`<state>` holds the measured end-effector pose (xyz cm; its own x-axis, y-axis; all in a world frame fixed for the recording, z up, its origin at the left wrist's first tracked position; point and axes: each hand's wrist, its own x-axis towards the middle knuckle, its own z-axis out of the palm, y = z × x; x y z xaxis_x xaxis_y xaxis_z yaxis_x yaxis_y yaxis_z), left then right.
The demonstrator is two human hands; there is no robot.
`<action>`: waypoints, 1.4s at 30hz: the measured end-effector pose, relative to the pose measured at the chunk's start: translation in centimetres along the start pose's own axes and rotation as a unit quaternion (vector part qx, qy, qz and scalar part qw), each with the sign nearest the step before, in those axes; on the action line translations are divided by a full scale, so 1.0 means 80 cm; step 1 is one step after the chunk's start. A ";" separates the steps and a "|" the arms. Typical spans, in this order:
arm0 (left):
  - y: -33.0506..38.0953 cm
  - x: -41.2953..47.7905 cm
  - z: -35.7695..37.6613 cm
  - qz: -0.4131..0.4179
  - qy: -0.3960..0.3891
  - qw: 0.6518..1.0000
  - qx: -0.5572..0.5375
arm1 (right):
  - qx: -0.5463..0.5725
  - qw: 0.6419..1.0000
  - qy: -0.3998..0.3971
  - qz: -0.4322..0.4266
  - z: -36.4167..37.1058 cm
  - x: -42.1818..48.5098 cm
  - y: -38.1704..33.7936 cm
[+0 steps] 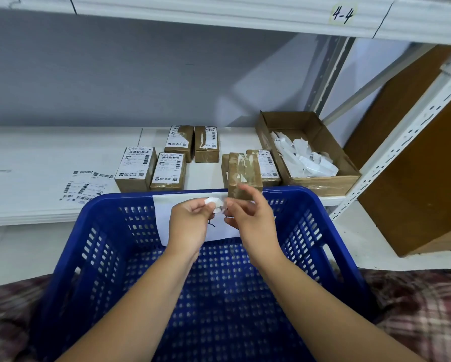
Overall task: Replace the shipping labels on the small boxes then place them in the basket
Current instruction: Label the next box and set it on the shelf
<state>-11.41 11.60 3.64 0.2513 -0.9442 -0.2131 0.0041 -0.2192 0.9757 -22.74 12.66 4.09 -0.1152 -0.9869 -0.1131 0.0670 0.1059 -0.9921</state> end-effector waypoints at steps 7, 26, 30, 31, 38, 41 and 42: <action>0.003 -0.007 -0.002 0.111 0.021 0.986 0.125 | 0.191 0.959 -0.038 0.206 -0.003 0.002 -0.009; -0.015 -0.024 0.032 0.291 -0.022 0.859 0.420 | 0.240 0.952 0.086 0.169 -0.029 0.032 0.001; -0.019 -0.021 0.036 0.276 -0.022 0.891 0.359 | 0.178 0.957 0.179 0.144 -0.045 0.050 0.007; -0.017 -0.019 0.038 0.274 -0.025 0.894 0.353 | 0.157 0.960 0.196 0.127 -0.049 0.055 0.006; -0.009 0.002 0.059 0.209 -0.086 0.929 0.295 | -0.018 0.957 0.285 0.045 -0.103 0.125 0.003; -0.010 0.011 0.065 0.183 -0.096 0.937 0.282 | -0.147 0.940 0.308 0.027 -0.133 0.152 0.009; -0.012 0.015 0.067 0.178 -0.096 0.939 0.279 | -0.187 0.933 0.307 0.027 -0.141 0.159 0.011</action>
<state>-16.33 9.37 2.21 -0.0396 -0.9971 0.0644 -0.5681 0.0755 0.8195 -35.34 1.54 1.16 -0.6750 -0.7354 -0.0599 -0.2471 0.3018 -0.9208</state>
